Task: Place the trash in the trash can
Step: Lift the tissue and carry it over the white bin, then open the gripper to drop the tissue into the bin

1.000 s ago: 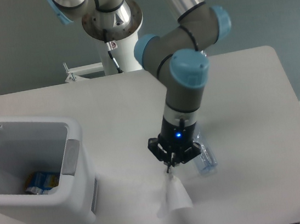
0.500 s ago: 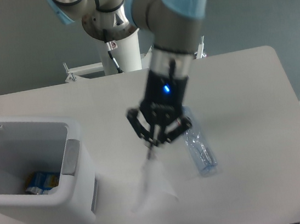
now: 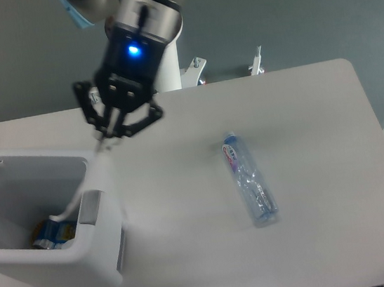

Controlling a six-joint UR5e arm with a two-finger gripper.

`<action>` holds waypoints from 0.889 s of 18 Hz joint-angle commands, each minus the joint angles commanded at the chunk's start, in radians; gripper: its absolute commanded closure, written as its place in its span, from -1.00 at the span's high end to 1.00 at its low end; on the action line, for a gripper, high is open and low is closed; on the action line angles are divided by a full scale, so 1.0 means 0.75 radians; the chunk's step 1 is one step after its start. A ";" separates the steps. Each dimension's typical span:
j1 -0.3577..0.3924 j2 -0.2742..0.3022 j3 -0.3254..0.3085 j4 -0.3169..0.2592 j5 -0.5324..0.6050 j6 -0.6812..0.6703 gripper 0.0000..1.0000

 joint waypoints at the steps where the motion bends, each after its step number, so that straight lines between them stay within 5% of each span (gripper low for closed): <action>1: -0.022 -0.006 0.000 0.004 -0.002 0.002 -0.50; 3: -0.065 -0.018 -0.002 0.012 0.000 0.004 -0.13; 4: -0.074 -0.031 -0.002 0.016 0.000 0.012 0.65; 5: -0.074 -0.037 0.002 0.018 0.000 0.016 1.00; 12: -0.072 -0.061 0.041 0.018 0.008 0.029 1.00; 16: 0.042 -0.070 0.061 0.016 0.024 0.029 1.00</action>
